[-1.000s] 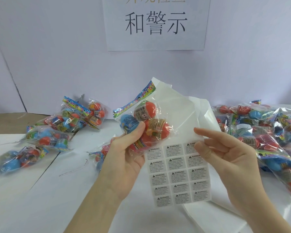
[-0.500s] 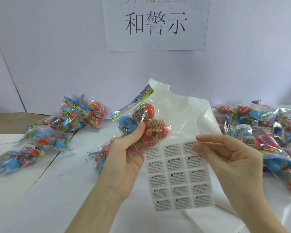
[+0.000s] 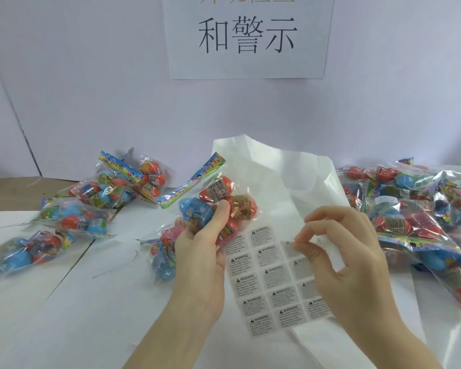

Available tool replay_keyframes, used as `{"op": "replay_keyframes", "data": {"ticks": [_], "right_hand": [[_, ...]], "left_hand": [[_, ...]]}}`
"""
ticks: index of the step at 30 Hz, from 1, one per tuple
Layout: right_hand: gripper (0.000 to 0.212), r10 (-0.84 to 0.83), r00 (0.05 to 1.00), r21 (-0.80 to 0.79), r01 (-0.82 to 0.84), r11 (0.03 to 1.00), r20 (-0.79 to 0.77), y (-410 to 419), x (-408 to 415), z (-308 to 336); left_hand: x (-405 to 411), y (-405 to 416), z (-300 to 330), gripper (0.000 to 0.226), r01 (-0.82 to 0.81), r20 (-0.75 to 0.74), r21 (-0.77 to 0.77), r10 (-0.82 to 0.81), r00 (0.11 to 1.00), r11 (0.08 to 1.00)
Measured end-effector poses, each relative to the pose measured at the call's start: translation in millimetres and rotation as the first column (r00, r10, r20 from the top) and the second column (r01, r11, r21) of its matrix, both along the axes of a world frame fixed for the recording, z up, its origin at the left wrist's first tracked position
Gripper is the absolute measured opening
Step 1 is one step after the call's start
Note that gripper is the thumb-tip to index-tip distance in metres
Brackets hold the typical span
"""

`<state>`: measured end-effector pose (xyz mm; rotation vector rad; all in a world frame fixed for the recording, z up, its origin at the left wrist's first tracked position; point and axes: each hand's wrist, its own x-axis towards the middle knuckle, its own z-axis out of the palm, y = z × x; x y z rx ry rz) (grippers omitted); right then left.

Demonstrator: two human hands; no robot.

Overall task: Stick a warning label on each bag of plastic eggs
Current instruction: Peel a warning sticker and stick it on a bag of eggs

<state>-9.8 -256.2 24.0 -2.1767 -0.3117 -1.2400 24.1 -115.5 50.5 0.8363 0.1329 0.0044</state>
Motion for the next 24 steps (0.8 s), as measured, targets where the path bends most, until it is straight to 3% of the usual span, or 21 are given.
{"op": "replay_keyframes", "data": {"ticks": [3, 7, 10, 14, 17, 21, 24], "right_hand": [[0.015, 0.173, 0.983, 0.190, -0.160, 0.969, -0.053, 2, -3, 5], [0.035, 0.302, 0.952, 0.499, -0.241, 0.832, -0.044, -4, -4, 9], [0.053, 0.359, 0.933, 0.600, -0.272, 0.752, -0.027, -7, -2, 10], [0.045, 0.361, 0.932, 0.636, -0.287, 0.716, 0.015, -8, -6, 13], [0.051, 0.394, 0.917, 0.636, -0.274, 0.722, -0.052, -3, -10, 18], [0.061, 0.584, 0.811, 0.808, -0.323, 0.493, -0.032, 3, -11, 18], [0.061, 0.593, 0.804, 0.865, -0.327, 0.380, 0.043, 3, -11, 21]], "left_hand": [[4, 5, 0, 0.015, -0.056, -0.059, 0.056, 0.059, 0.996, 0.997], [3, 5, -1, 0.038, -0.023, 0.034, 0.343, 0.012, 0.999, 0.939], [-4, 1, 3, 0.031, -0.019, 0.148, 0.444, -0.052, 0.988, 0.896], [-3, 2, 3, 0.029, 0.054, 0.190, 0.424, -0.147, 0.971, 0.904], [-5, 3, 5, 0.029, 0.153, 0.187, 0.406, -0.246, 0.951, 0.901], [-8, 3, 7, 0.016, 0.226, 0.212, 0.421, -0.337, 0.917, 0.879], [-9, 2, 7, 0.012, 0.227, 0.218, 0.405, -0.335, 0.917, 0.886]]}}
